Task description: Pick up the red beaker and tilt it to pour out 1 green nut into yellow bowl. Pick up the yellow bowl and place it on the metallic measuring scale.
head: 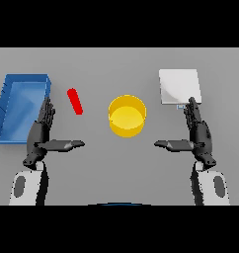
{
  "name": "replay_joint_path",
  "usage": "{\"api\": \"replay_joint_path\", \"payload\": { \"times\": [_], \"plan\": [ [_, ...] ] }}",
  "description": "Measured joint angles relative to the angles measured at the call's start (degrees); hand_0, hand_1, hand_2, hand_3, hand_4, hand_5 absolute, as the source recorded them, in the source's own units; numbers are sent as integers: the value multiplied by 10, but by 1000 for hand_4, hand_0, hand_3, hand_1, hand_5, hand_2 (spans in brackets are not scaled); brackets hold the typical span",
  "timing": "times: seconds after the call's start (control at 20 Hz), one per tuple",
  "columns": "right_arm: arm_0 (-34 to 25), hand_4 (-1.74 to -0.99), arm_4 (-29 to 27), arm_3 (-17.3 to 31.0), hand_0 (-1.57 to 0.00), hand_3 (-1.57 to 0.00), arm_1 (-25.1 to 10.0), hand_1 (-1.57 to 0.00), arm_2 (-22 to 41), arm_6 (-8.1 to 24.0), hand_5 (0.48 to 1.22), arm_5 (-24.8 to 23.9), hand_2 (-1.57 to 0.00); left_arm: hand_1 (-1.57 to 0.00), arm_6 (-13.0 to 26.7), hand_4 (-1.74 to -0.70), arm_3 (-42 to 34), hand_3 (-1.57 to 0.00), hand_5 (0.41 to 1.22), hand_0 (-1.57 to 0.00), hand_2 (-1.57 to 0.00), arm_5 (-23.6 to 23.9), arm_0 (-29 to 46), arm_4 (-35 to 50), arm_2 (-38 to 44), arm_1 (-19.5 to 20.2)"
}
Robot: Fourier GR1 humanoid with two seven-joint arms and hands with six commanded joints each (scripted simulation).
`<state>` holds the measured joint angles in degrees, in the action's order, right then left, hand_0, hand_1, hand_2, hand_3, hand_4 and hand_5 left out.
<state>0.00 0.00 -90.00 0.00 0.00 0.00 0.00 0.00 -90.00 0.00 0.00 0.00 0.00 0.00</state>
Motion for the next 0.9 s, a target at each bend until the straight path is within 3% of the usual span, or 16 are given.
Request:
{"api": "replay_joint_path", "payload": {
  "times": [0.3,0.35,0.45,0.65,0.75,0.9],
  "plan": [
    [14,-1128,9,-15,1,1,9,1,13,-5,660,-3,1,1,12,-1093,26,1,623,1,1,-9,-31,16,22,20],
    [40,-1128,66,-40,1,1,-11,1,38,-63,663,-14,1,1,-16,-1094,4,1,620,1,1,-9,-6,-13,3,31],
    [66,-1126,140,-58,1,1,-17,1,79,-86,666,-31,1,1,-27,-1093,-31,1,615,1,1,-1,26,-48,-22,34],
    [75,-1120,171,-69,1,1,-22,1,89,-70,660,-42,1,1,5,-1094,-53,1,613,1,1,3,34,-64,-32,41],
    [83,-1123,160,-81,1,1,-18,1,90,-80,653,-37,1,1,18,-1090,-38,1,612,1,1,6,23,-75,-38,37],
    [77,-1143,161,-95,1,1,-23,1,87,-56,650,-38,1,1,-3,-1116,0,1,627,1,1,10,-7,-87,-38,36]
  ]
}}
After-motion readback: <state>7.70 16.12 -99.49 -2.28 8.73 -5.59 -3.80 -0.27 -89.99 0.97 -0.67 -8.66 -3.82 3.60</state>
